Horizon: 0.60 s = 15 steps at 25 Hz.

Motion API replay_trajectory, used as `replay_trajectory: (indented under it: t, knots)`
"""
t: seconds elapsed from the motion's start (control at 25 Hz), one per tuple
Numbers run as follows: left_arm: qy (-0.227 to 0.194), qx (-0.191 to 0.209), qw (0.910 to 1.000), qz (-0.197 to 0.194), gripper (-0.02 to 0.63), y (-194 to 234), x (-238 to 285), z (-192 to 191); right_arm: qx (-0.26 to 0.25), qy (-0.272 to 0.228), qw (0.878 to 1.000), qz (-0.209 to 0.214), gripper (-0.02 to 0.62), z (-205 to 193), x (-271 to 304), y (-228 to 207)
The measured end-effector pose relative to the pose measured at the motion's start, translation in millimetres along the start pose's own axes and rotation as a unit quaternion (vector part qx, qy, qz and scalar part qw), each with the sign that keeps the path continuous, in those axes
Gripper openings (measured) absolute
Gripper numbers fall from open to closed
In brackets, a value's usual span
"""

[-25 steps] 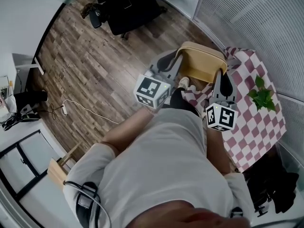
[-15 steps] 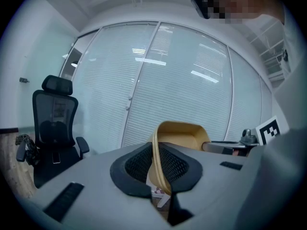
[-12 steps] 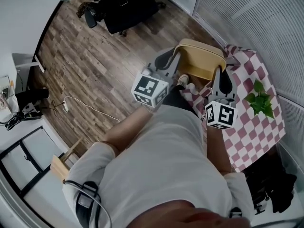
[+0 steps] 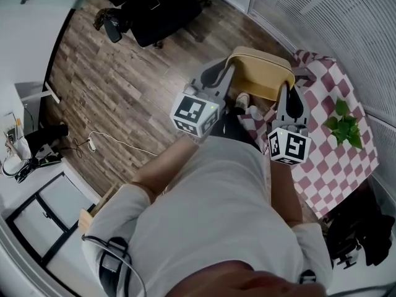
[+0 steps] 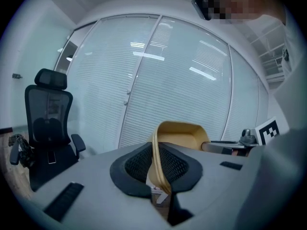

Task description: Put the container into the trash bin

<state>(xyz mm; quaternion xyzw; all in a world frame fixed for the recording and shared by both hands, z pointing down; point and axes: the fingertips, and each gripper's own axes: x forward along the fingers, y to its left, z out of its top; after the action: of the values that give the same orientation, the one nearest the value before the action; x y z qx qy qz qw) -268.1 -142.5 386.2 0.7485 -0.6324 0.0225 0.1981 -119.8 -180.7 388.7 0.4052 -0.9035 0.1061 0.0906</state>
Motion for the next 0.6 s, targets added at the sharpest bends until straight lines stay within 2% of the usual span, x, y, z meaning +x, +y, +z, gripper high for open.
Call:
replay_trajectory:
  t: [0.24,0.6]
  knots:
    - [0.025,-0.01,0.9995,-0.015,0.057,22.7,9.9,-18.1,0.002,0.022,1.0,-0.013,0.054,-21.4,18.9,6.8]
    - [0.08,-0.044,0.9954,-0.029,0.057,48.0,37.0,-76.1,0.019,0.071,0.997,-0.031,0.054,-82.0,42.6,-0.3]
